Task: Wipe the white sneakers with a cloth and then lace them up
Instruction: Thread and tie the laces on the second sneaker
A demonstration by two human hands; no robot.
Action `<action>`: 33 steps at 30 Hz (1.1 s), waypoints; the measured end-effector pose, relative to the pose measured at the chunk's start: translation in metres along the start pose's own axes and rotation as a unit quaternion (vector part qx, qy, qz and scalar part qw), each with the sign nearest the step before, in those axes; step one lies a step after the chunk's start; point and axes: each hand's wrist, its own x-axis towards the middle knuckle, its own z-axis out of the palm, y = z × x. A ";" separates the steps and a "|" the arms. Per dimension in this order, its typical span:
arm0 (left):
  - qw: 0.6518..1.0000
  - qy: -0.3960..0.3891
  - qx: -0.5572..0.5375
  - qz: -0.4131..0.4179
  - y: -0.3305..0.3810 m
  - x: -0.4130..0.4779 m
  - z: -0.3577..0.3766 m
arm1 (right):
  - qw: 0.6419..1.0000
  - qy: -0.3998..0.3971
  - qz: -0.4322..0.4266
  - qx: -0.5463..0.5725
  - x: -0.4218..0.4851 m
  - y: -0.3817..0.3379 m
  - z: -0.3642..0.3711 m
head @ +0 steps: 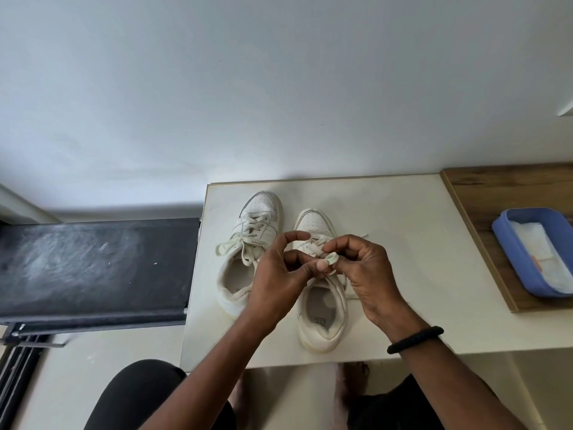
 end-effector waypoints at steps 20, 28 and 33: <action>0.997 0.025 0.065 0.030 -0.011 0.004 -0.005 | 0.999 0.037 0.003 -0.025 -0.001 0.005 0.006; 0.985 0.043 0.143 0.085 -0.021 0.006 -0.004 | 0.997 0.020 -0.007 -0.073 0.001 0.005 0.007; 0.982 0.085 0.148 0.076 -0.025 0.007 -0.001 | 0.981 -0.045 -0.030 -0.184 0.001 0.003 -0.007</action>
